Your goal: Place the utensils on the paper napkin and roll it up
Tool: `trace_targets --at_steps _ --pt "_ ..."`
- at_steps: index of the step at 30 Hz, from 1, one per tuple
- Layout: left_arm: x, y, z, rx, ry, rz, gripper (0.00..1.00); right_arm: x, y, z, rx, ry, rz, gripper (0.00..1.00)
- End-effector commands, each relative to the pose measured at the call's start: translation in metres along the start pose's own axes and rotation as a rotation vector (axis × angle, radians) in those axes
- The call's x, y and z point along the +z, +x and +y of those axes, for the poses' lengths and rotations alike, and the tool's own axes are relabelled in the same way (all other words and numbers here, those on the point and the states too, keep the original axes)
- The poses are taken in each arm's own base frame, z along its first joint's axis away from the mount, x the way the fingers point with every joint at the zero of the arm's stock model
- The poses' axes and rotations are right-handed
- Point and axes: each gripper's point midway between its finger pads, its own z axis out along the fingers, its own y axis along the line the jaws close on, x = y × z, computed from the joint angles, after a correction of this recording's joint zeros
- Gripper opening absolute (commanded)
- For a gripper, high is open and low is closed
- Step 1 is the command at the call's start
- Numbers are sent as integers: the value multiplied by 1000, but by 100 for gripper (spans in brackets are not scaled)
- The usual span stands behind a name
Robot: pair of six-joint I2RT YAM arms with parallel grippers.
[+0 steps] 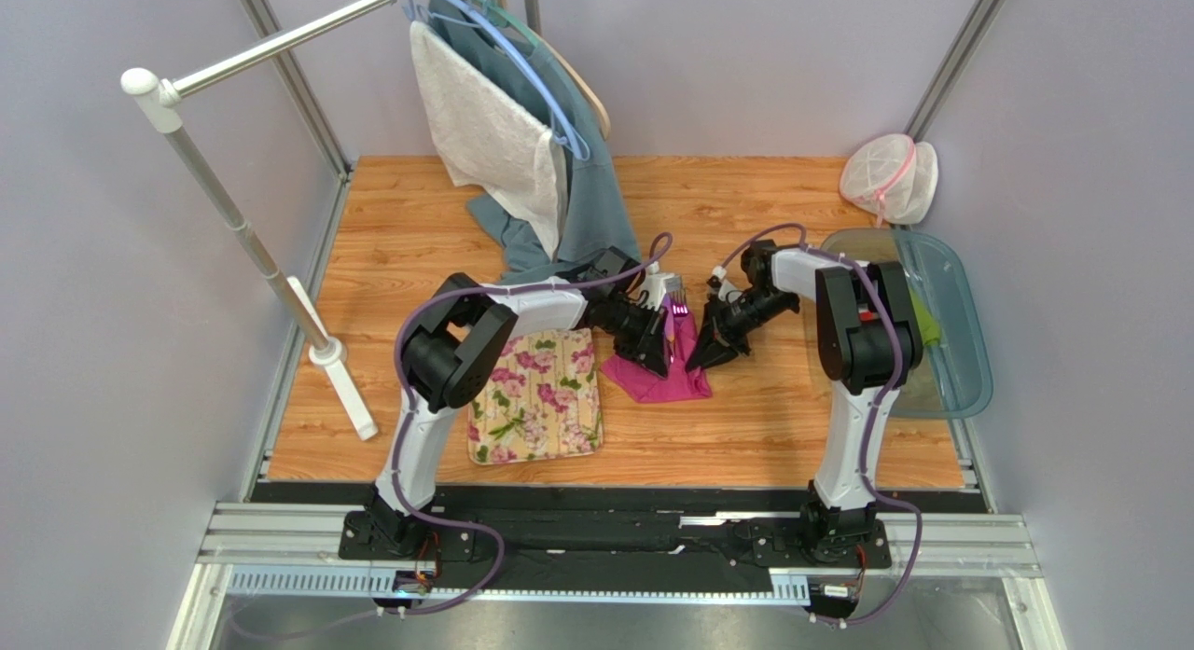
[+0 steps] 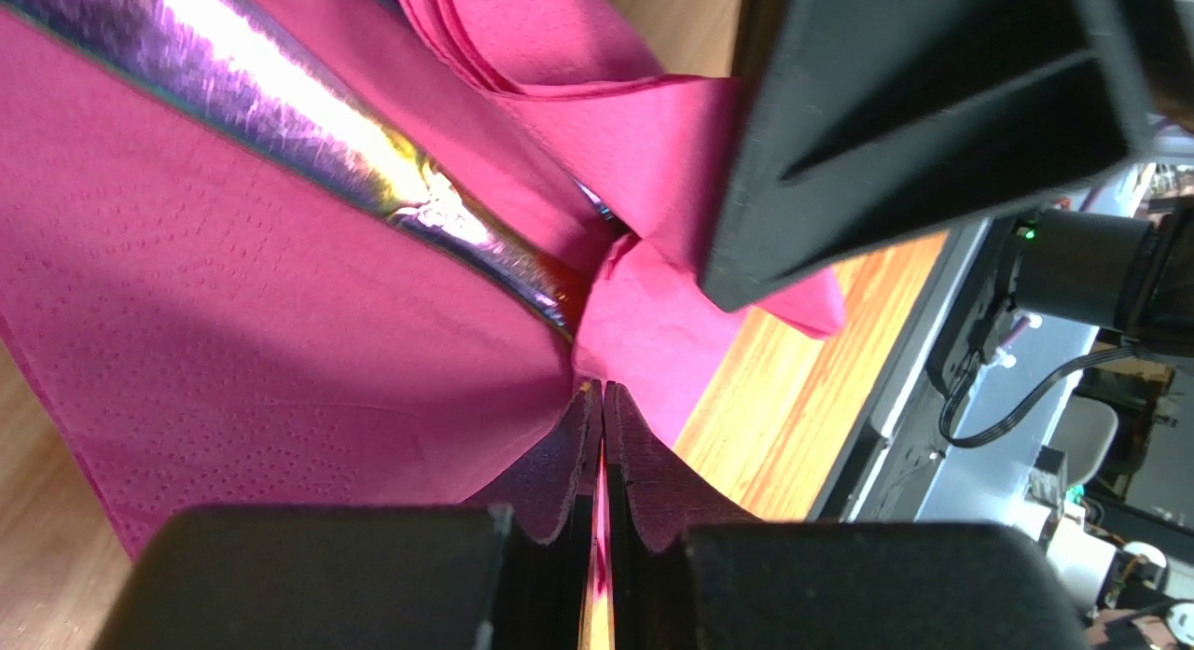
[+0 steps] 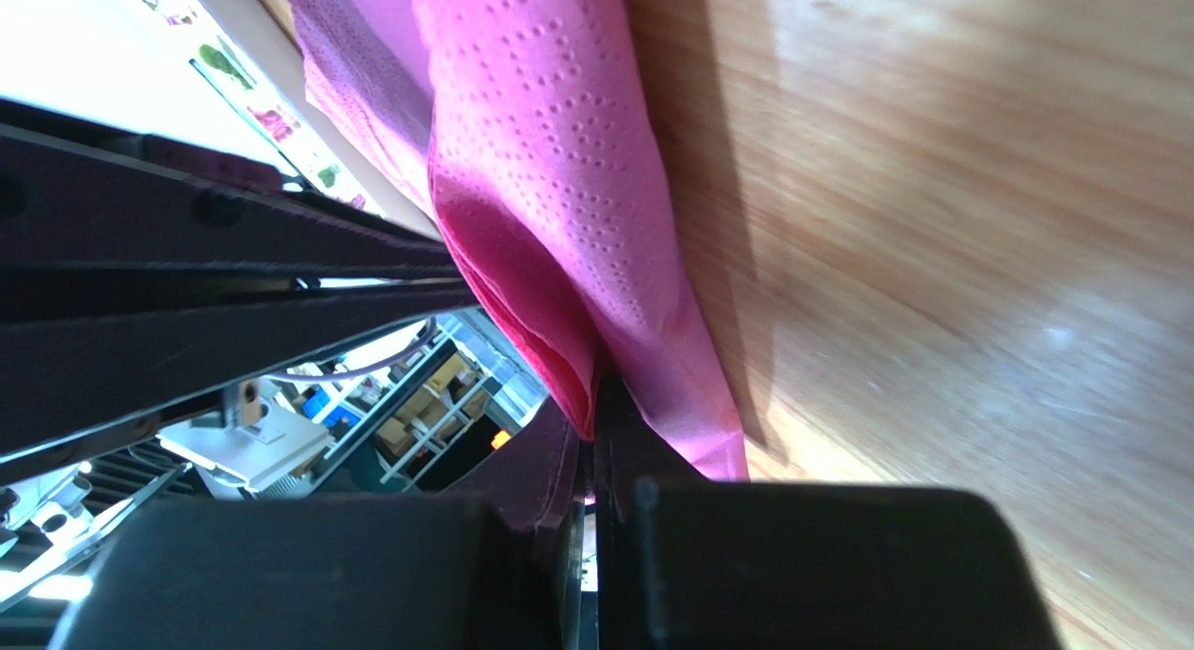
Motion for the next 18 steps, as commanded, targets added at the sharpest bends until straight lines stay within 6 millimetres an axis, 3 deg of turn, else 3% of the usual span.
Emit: trace_targets --at_steps 1,18 --pt "-1 -10 1 23 -4 -13 8 -6 -3 27 -57 -56 -32 3" --pt "0 -11 2 24 -5 -13 7 16 -10 28 -9 -78 3 4"
